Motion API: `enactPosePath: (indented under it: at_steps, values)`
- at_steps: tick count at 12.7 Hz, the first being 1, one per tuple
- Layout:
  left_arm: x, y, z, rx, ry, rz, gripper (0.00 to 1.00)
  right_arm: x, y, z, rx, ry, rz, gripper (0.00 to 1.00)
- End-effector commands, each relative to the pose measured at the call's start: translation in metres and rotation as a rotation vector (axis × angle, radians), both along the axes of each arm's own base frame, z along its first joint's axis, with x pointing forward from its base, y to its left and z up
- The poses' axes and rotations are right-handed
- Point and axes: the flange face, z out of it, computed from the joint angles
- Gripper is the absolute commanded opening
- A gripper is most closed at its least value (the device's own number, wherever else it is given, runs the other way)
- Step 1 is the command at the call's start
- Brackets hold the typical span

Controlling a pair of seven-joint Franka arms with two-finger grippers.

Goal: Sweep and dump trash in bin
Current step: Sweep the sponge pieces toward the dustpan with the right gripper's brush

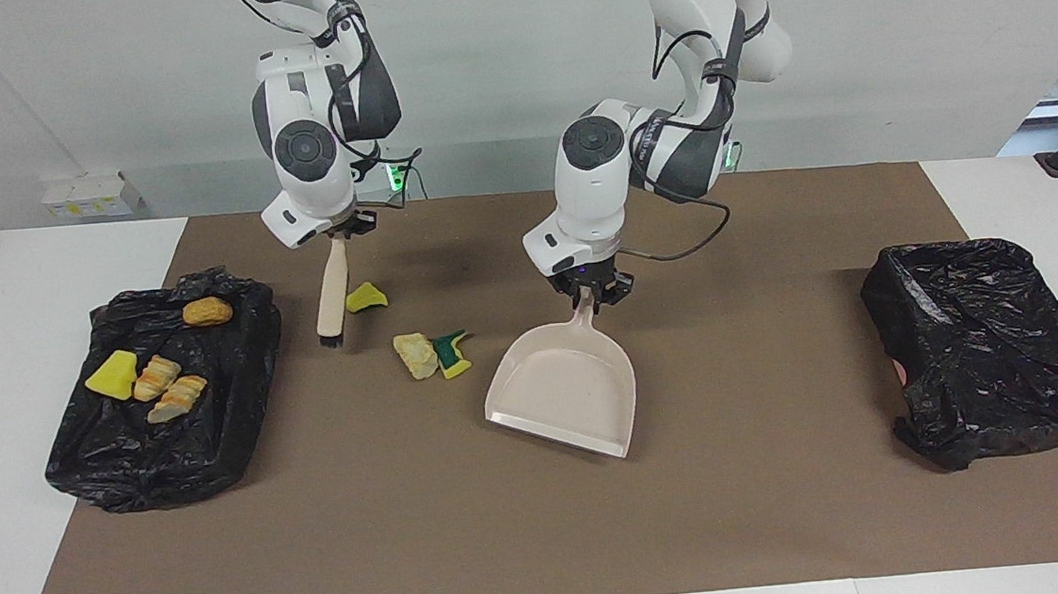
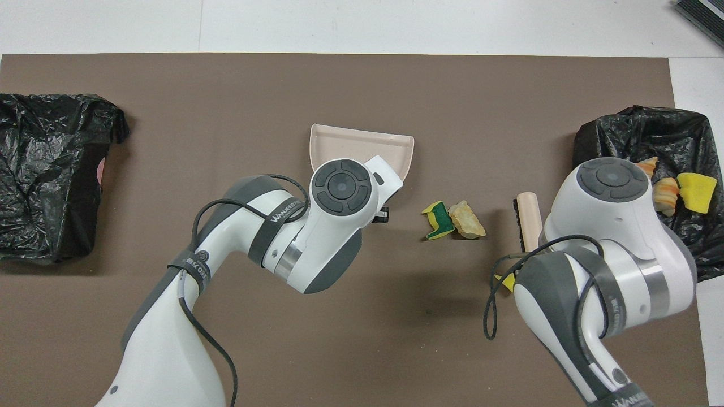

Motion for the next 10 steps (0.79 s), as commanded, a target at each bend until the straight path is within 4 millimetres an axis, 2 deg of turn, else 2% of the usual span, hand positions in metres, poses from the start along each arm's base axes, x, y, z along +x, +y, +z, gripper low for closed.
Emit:
enactPosePath:
  at_steps: [1, 4, 7, 10]
  values:
    - [0.003, 0.021, -0.001, 0.04, 0.031, -0.181, 0.0, -0.06, -0.015, -0.016, 0.018, -0.085, -0.034, 0.0]
    - [0.006, 0.034, -0.005, 0.081, 0.052, -0.421, 0.0, -0.072, -0.017, -0.025, 0.019, -0.085, -0.04, 0.0]
    - [0.002, 0.048, -0.015, 0.072, 0.084, -0.599, 0.0, -0.066, -0.018, -0.044, 0.025, -0.085, -0.123, 0.0]
    - [-0.006, 0.037, -0.017, 0.059, 0.046, -0.659, 0.0, -0.061, 0.011, -0.052, 0.003, -0.118, -0.225, 0.0]
